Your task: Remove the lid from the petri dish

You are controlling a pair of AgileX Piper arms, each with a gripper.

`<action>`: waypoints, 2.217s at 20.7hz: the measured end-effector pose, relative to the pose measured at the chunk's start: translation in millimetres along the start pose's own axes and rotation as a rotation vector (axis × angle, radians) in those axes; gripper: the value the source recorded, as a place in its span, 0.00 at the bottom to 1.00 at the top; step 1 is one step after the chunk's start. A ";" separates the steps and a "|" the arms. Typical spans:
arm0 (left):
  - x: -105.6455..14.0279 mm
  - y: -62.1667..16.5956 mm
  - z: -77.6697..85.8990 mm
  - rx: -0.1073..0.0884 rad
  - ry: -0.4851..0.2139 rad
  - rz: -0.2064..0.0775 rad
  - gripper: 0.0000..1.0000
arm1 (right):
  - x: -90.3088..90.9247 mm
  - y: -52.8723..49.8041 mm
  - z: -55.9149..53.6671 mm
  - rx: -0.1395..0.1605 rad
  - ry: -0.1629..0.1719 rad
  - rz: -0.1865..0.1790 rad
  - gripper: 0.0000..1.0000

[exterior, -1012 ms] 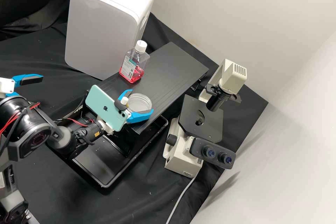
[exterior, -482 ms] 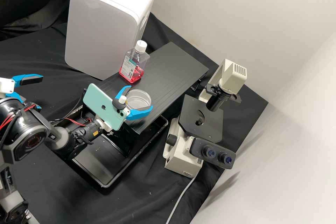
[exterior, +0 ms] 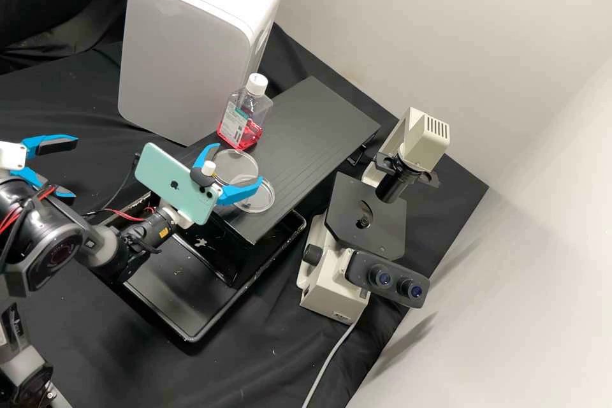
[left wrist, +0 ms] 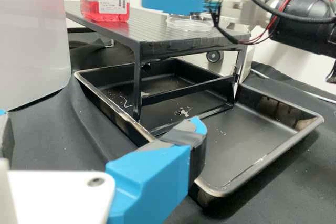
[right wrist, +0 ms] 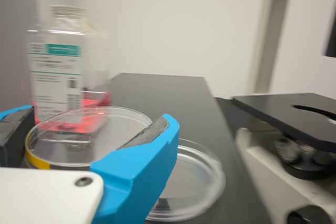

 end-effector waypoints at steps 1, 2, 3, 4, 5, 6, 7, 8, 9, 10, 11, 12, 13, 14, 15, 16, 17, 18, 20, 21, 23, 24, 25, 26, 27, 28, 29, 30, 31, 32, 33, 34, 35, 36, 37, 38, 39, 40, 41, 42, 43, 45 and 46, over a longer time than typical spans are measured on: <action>0.0 0.0 0.0 0.000 0.000 0.000 1.00 | -0.1 -3.4 -3.5 -0.009 0.008 -0.008 0.00; 0.0 0.0 0.0 0.000 0.000 0.000 1.00 | -0.3 -6.6 -6.7 -0.015 0.019 -0.018 0.00; 0.0 0.0 0.0 0.000 0.000 0.000 1.00 | -0.5 -8.9 -9.1 -0.016 0.023 -0.023 0.00; 0.0 0.0 0.0 0.000 0.000 0.000 1.00 | -0.6 -10.4 -10.6 -0.018 0.025 -0.025 0.00; 0.0 0.0 0.0 0.000 0.000 0.000 1.00 | -0.7 -12.0 -11.5 -0.019 0.028 -0.030 0.00; 0.0 0.0 0.0 0.000 0.000 0.000 1.00 | -0.7 -13.4 -12.2 -0.023 0.031 -0.035 0.00; 0.0 0.0 0.0 0.000 0.000 0.000 1.00 | -0.8 -13.7 -12.7 -0.024 0.033 -0.036 0.00; 0.0 0.0 0.0 0.000 0.000 0.000 1.00 | -0.6 -15.0 -12.2 -0.024 0.031 -0.041 0.00; 0.0 0.0 0.0 0.000 0.000 0.000 1.00 | -0.3 -15.8 -11.4 -0.024 0.028 -0.044 0.00; 0.0 0.0 0.0 0.000 0.000 0.000 1.00 | -0.1 -16.7 -10.6 -0.025 0.025 -0.047 0.00; 0.0 0.0 0.0 0.000 0.000 0.000 1.00 | 0.2 -18.2 -9.2 -0.025 0.020 -0.053 0.00; 0.0 0.0 0.0 0.000 0.000 0.000 1.00 | 0.3 -18.6 -8.9 -0.025 0.018 -0.054 0.00; 0.2 -0.5 -0.2 0.001 0.001 -0.002 1.00 | 0.3 -18.6 -8.9 -0.025 0.018 -0.054 0.00; 0.4 -1.1 -0.4 0.003 0.003 -0.005 1.00 | 0.4 -18.1 -8.6 -0.026 0.019 -0.051 0.00; 0.6 -1.9 -0.6 0.004 0.004 -0.009 1.00 | 0.4 -17.3 -7.8 -0.026 0.015 -0.048 0.00; 0.7 -2.3 -0.7 0.005 0.005 -0.011 1.00 | 0.5 -16.2 -7.0 -0.026 0.013 -0.043 0.00; 0.7 -2.3 -0.7 0.005 0.005 -0.011 1.00 | 0.6 -15.3 -6.3 -0.027 0.011 -0.039 0.00; 0.7 -2.3 -0.7 0.005 0.005 -0.011 1.00 | 0.7 -14.6 -5.5 -0.027 0.009 -0.037 0.00; 0.7 -2.3 -0.7 0.005 0.005 -0.011 1.00 | 0.8 -13.7 -4.6 -0.027 0.005 -0.033 0.00; 0.7 -2.3 -0.7 0.005 0.005 -0.011 1.00 | 0.8 -13.3 -4.2 -0.027 0.003 -0.032 0.00; 0.7 -2.3 -0.7 0.005 0.005 -0.011 1.00 | 0.9 -12.8 -3.7 -0.028 0.002 -0.030 0.00; 0.7 -2.3 -0.7 0.005 0.005 -0.011 1.00 | 0.9 -12.8 -3.7 -0.028 0.002 -0.030 0.00; 0.7 -2.3 -0.7 0.005 0.005 -0.011 1.00 | 0.9 -12.8 -3.7 -0.028 0.002 -0.030 0.00; 0.7 -2.3 -0.7 0.005 0.005 -0.011 1.00 | 0.9 -12.8 -3.7 -0.028 0.002 -0.030 0.00; 0.7 -2.3 -0.7 0.005 0.005 -0.011 1.00 | 0.9 -12.8 -3.7 -0.028 0.002 -0.030 1.00; 0.7 -2.3 -0.7 0.005 0.005 -0.011 1.00 | 0.9 -12.8 -3.7 -0.028 0.002 -0.030 1.00; 0.7 -2.3 -0.7 0.005 0.005 -0.011 1.00 | 0.9 -12.8 -3.7 -0.028 0.002 -0.030 1.00; 0.7 -2.3 -0.7 0.005 0.005 -0.011 1.00 | 0.9 -12.8 -3.7 -0.030 0.002 -0.030 1.00; 0.7 -2.3 -0.7 0.005 0.005 -0.011 1.00 | 0.9 -12.8 -3.7 -0.035 0.002 -0.030 1.00; 0.7 -2.3 -0.7 0.005 0.005 -0.011 1.00 | 0.9 -12.8 -3.7 -0.035 0.002 -0.030 1.00; 0.7 -2.3 -0.7 0.005 0.005 -0.011 1.00 | 0.9 -12.8 -3.7 -0.037 0.002 -0.030 1.00; 0.7 -2.3 -0.7 0.005 0.005 -0.011 1.00 | 0.9 -12.8 -3.7 -0.044 0.002 -0.030 1.00; 0.7 -2.3 -0.7 0.005 0.005 -0.011 1.00 | 0.9 -12.8 -3.7 -0.048 0.002 -0.030 1.00; 0.7 -2.3 -0.7 0.005 0.005 -0.011 1.00 | 0.9 -12.8 -3.7 -0.050 0.002 -0.030 1.00; 0.7 -2.3 -0.7 0.005 0.005 -0.011 1.00 | 0.9 -12.8 -3.7 -0.050 0.002 -0.030 1.00; 0.7 -2.3 -0.7 0.005 0.005 -0.011 1.00 | 0.9 -12.8 -3.7 -0.050 0.002 -0.030 1.00; 0.7 -2.3 -0.7 0.005 0.005 -0.011 1.00 | 0.9 -12.8 -3.7 -0.050 0.002 -0.030 1.00; 0.7 -2.3 -0.7 0.005 0.005 -0.011 1.00 | 0.9 -12.8 -3.7 -0.050 0.002 -0.030 1.00; 0.7 -2.3 -0.7 0.005 0.005 -0.011 1.00 | 0.9 -12.8 -3.7 -0.050 0.002 -0.030 1.00; 0.7 -2.3 -0.7 0.005 0.005 -0.011 1.00 | 0.9 -12.8 -3.7 -0.050 0.002 -0.030 1.00; 0.7 -2.3 -0.8 0.007 0.006 -0.010 1.00 | 0.9 -12.8 -3.7 -0.050 0.002 -0.030 1.00; -0.2 -1.6 -0.2 0.026 0.005 -0.007 1.00 | 0.9 -12.8 -3.7 -0.050 0.002 -0.030 1.00; -1.9 -1.0 -0.5 0.035 0.002 -0.005 1.00 | 0.9 -12.8 -3.7 -0.050 0.002 -0.030 1.00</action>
